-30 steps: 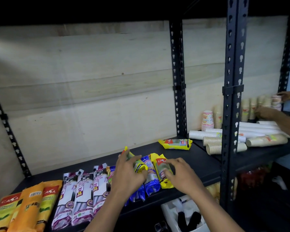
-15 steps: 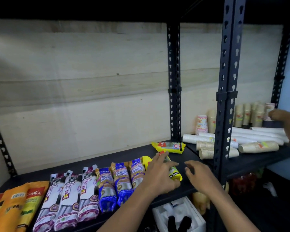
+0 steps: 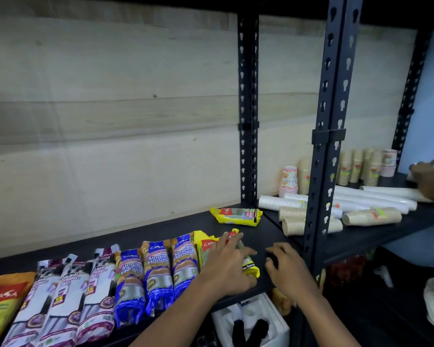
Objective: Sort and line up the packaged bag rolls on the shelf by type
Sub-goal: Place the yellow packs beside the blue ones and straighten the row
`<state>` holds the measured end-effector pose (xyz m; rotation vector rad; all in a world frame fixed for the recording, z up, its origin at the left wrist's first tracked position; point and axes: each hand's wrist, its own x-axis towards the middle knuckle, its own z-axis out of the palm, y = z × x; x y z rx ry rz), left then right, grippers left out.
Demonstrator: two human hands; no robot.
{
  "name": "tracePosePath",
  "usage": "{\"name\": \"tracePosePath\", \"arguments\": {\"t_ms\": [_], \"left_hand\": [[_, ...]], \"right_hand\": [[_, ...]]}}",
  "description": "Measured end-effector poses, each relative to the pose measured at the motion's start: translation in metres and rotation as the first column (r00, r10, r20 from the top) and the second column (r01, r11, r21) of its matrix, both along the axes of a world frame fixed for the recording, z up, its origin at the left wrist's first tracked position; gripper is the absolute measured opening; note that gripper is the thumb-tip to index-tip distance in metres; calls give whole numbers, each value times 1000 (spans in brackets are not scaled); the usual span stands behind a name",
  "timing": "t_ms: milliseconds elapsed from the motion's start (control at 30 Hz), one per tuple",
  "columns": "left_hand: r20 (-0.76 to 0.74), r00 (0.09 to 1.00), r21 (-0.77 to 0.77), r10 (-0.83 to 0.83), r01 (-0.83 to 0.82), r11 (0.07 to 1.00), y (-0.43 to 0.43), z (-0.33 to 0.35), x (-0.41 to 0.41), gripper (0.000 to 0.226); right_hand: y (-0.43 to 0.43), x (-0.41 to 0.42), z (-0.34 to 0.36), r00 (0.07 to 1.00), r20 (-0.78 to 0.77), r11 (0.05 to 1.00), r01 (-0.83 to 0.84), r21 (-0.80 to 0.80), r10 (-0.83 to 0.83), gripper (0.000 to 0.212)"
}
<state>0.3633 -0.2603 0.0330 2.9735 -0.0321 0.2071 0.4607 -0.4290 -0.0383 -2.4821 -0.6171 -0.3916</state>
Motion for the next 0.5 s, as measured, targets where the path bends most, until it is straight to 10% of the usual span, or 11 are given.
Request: {"name": "tracePosePath", "arguments": {"t_ms": [500], "left_hand": [[-84,996,58,-23,28,998,4,-7,4,82]], "right_hand": [[7,-2,-18,988,138,995,63,80,-74,30]]}}
